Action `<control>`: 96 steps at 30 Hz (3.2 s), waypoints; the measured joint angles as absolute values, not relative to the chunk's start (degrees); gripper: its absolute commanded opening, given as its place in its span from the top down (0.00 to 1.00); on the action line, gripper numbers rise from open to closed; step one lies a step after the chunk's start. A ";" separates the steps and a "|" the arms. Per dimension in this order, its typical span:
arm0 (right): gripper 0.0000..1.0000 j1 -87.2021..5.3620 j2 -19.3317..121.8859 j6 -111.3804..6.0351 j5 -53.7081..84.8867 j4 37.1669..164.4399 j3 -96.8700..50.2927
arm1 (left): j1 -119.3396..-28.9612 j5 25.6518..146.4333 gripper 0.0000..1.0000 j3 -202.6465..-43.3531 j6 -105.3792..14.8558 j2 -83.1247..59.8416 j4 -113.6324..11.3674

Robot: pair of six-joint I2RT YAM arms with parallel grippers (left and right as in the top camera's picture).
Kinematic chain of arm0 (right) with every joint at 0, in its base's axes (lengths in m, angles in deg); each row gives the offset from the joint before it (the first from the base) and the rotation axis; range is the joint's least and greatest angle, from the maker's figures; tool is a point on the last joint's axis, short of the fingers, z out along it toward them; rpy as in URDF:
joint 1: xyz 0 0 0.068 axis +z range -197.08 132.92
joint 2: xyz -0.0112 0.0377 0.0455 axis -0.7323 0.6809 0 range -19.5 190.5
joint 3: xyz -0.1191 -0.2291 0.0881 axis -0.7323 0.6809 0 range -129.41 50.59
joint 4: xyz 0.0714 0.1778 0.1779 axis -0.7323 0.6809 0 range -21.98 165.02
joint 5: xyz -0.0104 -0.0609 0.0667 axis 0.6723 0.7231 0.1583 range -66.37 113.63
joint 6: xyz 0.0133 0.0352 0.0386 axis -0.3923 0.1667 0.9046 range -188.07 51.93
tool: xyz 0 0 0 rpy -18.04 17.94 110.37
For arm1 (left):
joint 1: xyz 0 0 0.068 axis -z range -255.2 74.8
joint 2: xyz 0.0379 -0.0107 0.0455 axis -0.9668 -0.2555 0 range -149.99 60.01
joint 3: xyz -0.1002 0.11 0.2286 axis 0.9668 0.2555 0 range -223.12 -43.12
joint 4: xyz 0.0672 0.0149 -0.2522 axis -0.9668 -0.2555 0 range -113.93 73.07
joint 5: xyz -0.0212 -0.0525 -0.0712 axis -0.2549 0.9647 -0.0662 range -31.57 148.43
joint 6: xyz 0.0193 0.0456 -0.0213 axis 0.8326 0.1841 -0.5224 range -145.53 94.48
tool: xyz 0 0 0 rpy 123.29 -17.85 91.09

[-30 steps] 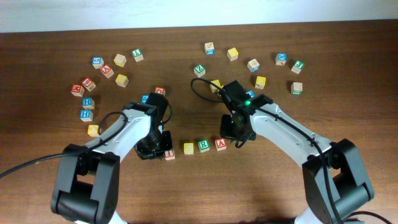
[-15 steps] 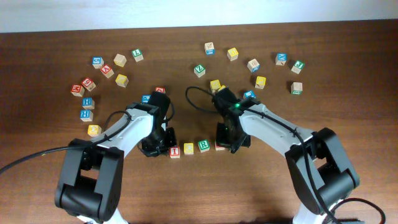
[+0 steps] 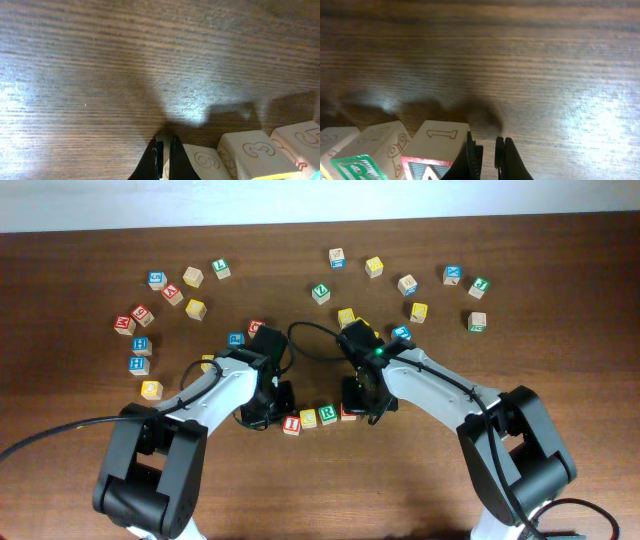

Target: Spell out ICRA

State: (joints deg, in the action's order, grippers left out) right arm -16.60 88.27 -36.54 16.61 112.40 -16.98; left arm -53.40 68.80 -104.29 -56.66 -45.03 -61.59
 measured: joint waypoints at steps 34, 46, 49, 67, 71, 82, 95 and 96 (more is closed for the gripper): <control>0.89 -16.54 88.36 -36.96 8.78 110.69 -16.98 | -62.18 68.69 1.00 -108.01 -50.02 -34.49 -81.20; 0.89 -16.49 88.36 -36.94 9.00 110.61 -16.98 | -49.92 73.08 1.00 -92.62 -59.65 -34.76 -62.49; 0.89 -16.49 88.36 -36.98 9.00 110.63 -16.98 | -49.90 73.08 1.00 -92.38 -60.11 -34.76 -58.82; 0.89 -16.49 88.36 -36.96 9.00 110.63 -16.98 | -49.90 73.26 1.00 -92.38 -61.16 -34.76 -54.90; 0.89 -16.49 88.36 -36.96 9.00 110.63 -16.98 | -49.90 73.26 1.00 -92.38 -61.16 -34.76 -54.75; 0.90 -16.49 88.36 -36.96 9.00 110.65 -16.98 | -50.60 75.79 1.00 -92.40 -59.41 -26.56 -60.28; 0.96 -16.49 88.36 -34.99 8.47 110.87 -16.98 | -60.92 72.62 1.00 -92.40 -56.38 -32.72 -56.72; 0.96 -16.49 88.36 -34.99 8.47 111.11 -16.98 | -60.92 73.50 1.00 -92.40 -56.38 -32.81 -56.72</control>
